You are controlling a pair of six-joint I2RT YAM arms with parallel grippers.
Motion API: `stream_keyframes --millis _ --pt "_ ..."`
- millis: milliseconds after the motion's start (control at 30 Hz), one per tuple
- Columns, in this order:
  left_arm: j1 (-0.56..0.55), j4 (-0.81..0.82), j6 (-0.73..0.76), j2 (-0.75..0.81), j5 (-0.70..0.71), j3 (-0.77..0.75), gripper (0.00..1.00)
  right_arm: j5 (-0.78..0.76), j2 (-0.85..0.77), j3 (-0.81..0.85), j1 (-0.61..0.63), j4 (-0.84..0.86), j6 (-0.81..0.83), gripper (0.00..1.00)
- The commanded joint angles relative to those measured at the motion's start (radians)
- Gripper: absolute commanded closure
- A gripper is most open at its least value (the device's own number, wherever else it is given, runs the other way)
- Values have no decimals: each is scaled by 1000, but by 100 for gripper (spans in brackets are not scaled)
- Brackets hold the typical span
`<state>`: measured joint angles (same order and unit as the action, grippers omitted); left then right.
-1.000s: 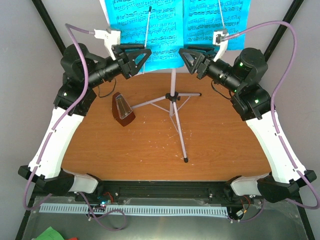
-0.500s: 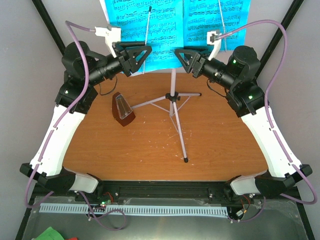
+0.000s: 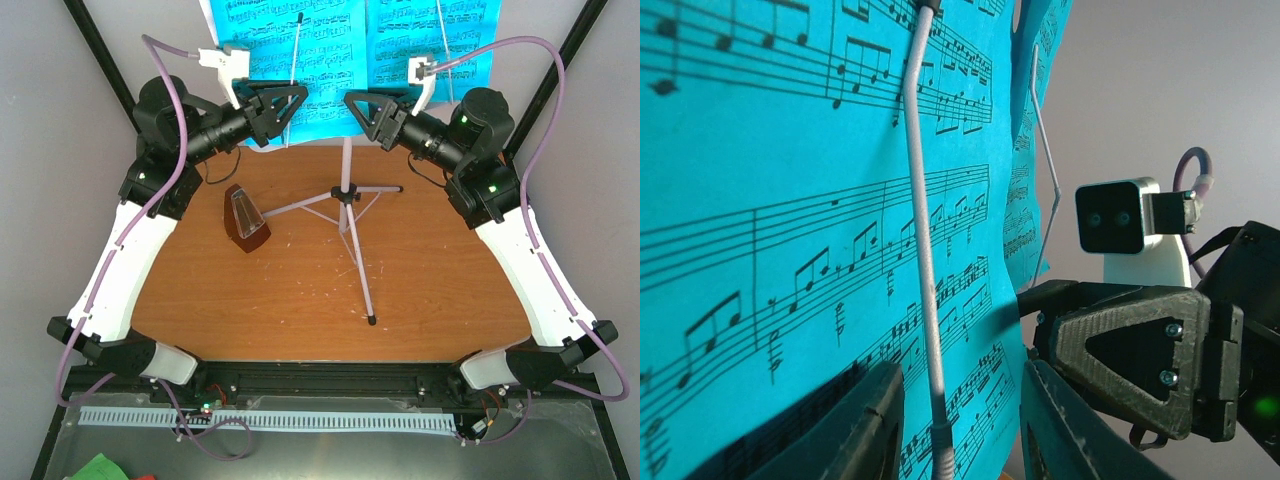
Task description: Pack up the instrument practice props
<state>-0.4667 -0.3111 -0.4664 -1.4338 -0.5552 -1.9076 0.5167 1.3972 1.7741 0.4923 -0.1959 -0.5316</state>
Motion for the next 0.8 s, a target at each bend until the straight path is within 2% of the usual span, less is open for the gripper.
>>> stream_keyframes --millis 0,267,400,600,767 --pt "-7 27 -19 -6 -18 -45 70 22 3 23 -6 26 -5 59" --pt "-8 30 -26 -13 -27 -42 90 66 5 21 -6 66 -10 68" --pt "-8 31 -29 -11 -29 -42 99 95 11 27 -6 79 -4 79" --pt "-9 44 -16 1 -43 -16 100 85 10 27 -5 69 13 96" --pt "-7 178 18 39 -120 81 100 66 -8 9 -5 77 34 97"
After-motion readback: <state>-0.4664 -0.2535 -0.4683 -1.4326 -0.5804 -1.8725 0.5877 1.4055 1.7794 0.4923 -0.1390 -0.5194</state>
